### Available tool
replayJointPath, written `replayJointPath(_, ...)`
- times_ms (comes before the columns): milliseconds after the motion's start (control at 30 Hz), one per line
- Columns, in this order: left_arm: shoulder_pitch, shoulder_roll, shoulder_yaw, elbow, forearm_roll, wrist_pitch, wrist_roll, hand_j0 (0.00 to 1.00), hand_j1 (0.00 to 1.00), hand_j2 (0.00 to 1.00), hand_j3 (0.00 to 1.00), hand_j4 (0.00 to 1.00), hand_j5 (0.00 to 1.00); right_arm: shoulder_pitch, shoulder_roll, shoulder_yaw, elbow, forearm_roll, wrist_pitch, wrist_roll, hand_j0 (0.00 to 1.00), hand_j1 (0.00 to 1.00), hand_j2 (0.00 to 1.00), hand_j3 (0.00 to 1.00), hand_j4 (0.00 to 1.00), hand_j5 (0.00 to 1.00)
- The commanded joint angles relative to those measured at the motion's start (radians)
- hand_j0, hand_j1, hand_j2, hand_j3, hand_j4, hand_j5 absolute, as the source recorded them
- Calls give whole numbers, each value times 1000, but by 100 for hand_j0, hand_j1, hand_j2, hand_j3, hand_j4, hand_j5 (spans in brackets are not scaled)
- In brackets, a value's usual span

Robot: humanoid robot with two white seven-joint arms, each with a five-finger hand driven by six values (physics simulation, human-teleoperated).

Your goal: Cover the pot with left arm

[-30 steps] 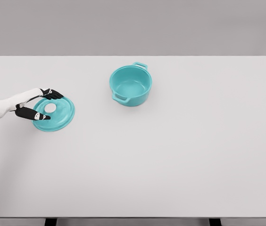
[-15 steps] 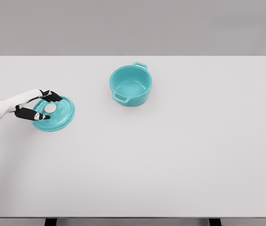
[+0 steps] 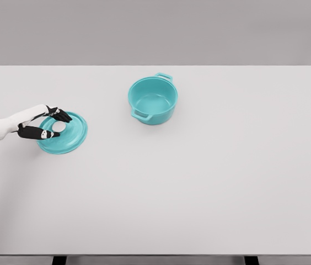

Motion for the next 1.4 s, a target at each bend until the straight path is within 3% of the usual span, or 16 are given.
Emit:
replayJointPath(0, 0, -1, -14, 7, -33, -7, -12, 63, 63, 63, 63, 63, 63, 0, 0, 0, 0, 2, 0, 0, 100, 100, 100, 100, 100, 100)
replayJointPath(467, 2, -3, -14, 7, -34, -14, -15, 52, 52, 52, 52, 52, 52, 0, 0, 0, 0, 0, 0, 0, 100, 100, 100, 100, 100, 100)
replayJointPath(933, -6, -1, -11, -75, -34, -14, -24, 49, 49, 49, 49, 49, 49, 0, 0, 0, 0, 0, 0, 0, 100, 100, 100, 100, 100, 100)
replayJointPath(1233, -44, 2, -14, -125, -26, -4, -29, 49, 49, 49, 49, 49, 49, 0, 0, 0, 0, 0, 0, 0, 100, 100, 100, 100, 100, 100)
replayJointPath(1367, -83, 2, -55, -127, -22, -4, -27, 49, 49, 49, 49, 49, 49, 0, 0, 0, 0, 0, 0, 0, 100, 100, 100, 100, 100, 100)
